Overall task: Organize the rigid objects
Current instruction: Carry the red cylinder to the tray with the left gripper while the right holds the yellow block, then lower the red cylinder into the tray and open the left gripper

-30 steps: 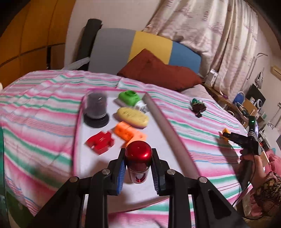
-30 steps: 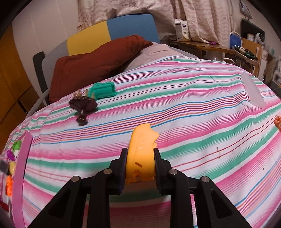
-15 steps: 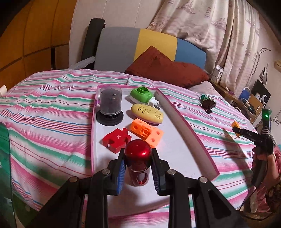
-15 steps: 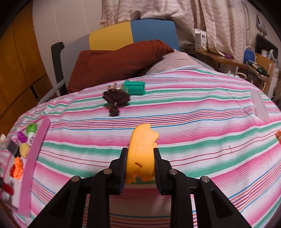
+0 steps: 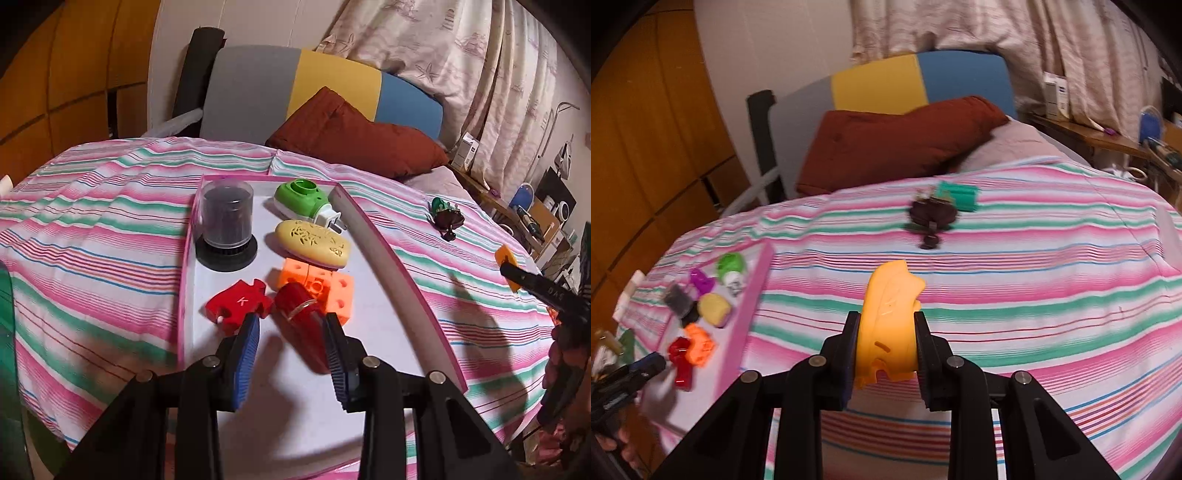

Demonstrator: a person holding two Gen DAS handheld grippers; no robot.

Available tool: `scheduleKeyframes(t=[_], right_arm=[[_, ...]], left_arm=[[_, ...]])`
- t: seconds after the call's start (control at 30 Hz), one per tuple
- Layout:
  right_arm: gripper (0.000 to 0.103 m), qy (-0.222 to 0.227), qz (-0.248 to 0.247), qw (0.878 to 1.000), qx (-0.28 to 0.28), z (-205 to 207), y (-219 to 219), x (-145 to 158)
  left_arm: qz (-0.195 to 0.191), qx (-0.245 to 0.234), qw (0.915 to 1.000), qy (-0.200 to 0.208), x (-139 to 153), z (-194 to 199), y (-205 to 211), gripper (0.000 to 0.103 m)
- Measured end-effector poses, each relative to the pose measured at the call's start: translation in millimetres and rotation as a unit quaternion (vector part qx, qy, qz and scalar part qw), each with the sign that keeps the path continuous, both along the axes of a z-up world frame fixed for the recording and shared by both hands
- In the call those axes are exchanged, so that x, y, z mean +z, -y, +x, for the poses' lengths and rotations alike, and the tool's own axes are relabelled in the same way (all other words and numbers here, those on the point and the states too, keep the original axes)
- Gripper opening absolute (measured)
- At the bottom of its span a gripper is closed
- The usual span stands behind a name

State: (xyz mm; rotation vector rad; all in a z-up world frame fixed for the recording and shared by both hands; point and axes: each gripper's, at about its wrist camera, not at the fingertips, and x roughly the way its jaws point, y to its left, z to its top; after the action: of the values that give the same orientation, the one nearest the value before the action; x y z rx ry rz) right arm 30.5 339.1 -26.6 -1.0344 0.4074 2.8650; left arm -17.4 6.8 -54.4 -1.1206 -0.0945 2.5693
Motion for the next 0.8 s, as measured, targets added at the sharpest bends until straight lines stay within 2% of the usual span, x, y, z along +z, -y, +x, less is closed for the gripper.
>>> scheduleKeyframes(t=[0.33,0.8], right_arm=[[0.027,0.000,-0.034,0.996,0.085,-3,61,15],[0.027,0.030,-0.034,0.984,0.171,-19,139,9]], left_arm=[[0.016,0.019,0.9997,0.003,3,14,20,0.035],[0.017,0.023,0.9995,-0.010,5,23,24,0.035]])
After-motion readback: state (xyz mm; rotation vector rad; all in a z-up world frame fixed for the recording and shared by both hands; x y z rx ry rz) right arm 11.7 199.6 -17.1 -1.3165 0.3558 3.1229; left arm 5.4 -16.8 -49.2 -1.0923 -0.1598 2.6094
